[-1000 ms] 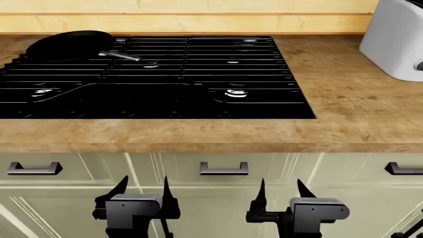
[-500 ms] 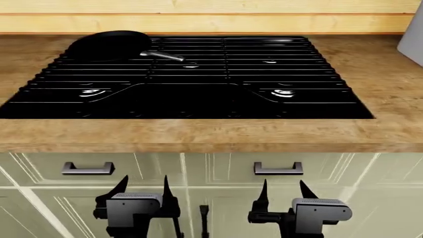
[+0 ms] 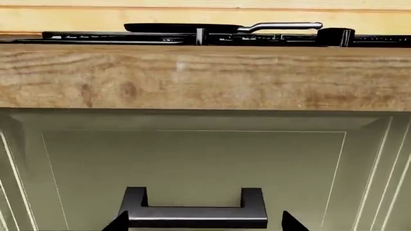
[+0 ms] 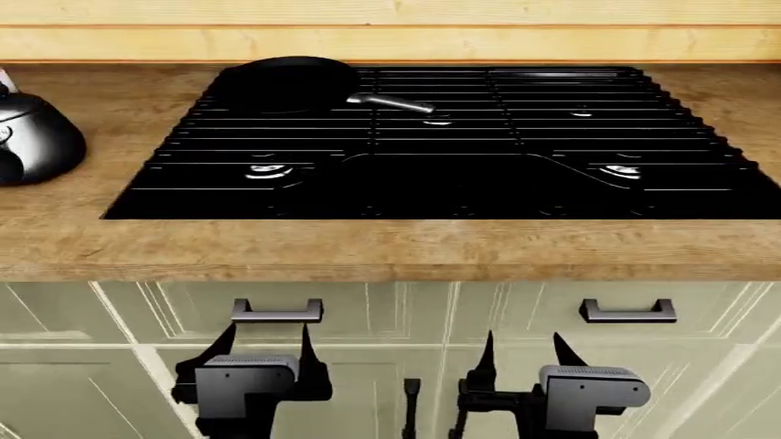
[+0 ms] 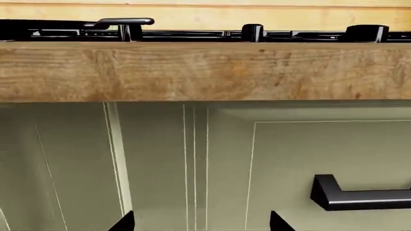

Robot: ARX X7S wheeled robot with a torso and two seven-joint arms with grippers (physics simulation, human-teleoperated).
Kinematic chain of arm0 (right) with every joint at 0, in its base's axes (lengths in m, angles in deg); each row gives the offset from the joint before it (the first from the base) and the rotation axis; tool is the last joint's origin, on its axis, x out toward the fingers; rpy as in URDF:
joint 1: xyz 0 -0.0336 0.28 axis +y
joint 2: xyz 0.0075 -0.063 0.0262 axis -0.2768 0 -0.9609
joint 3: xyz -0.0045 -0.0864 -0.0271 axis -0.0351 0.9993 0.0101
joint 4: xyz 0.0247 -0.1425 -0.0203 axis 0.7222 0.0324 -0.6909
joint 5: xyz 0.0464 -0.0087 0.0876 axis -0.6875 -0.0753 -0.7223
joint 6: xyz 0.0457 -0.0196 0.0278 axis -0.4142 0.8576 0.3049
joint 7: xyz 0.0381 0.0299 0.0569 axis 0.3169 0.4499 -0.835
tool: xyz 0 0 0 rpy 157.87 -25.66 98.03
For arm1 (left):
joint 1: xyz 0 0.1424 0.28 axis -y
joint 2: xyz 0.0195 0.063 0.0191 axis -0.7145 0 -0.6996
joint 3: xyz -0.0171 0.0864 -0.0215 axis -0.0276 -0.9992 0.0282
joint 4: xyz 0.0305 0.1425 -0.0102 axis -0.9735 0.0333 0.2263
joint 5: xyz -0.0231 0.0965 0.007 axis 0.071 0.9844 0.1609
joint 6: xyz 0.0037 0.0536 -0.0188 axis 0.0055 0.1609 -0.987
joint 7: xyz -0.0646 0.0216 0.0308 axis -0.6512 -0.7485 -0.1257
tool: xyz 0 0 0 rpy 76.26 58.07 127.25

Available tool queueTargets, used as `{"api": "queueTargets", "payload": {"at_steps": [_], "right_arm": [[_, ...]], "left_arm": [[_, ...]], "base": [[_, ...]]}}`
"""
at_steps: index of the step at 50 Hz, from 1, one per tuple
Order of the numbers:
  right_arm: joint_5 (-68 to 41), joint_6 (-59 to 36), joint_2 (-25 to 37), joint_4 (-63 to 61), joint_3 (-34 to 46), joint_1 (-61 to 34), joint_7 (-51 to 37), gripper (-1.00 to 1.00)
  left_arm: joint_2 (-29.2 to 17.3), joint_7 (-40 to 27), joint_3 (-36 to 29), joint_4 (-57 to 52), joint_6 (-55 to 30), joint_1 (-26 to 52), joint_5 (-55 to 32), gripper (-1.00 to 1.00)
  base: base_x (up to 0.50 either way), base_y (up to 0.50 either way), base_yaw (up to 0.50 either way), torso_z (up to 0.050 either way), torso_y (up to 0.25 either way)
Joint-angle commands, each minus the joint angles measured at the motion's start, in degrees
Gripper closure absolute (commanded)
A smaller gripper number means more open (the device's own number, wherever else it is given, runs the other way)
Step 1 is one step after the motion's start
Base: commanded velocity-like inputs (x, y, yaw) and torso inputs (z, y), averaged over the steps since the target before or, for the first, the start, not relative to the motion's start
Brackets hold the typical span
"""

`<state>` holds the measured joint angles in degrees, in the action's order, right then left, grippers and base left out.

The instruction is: Pick the kettle from the counter and place it on a stove burner. Then turn the burner on.

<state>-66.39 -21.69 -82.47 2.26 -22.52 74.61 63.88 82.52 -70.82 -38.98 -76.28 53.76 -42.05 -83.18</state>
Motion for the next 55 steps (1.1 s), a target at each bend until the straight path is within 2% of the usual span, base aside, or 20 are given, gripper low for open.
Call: {"api": "queueTargets", "payload": {"at_steps": [1,55], "right_arm": [[-0.84,0.09,0.72,0.04,0.73,-0.1,-0.81,-1.0],[-3.29,0.39,3.01,-0.06,3.12,-0.3,-3.56,-1.0]], "left_arm": [[-0.61,-0.9,-0.65,0.23,-0.03,0.18,-0.99,-1.0],[-2.79,-2.6,-3.29,0.05,1.06,0.23,-4.66,-1.0]], "base": [[0.0,0.5,0.0,0.0,0.0],[0.0,0.5,0.0,0.0,0.0]]}}
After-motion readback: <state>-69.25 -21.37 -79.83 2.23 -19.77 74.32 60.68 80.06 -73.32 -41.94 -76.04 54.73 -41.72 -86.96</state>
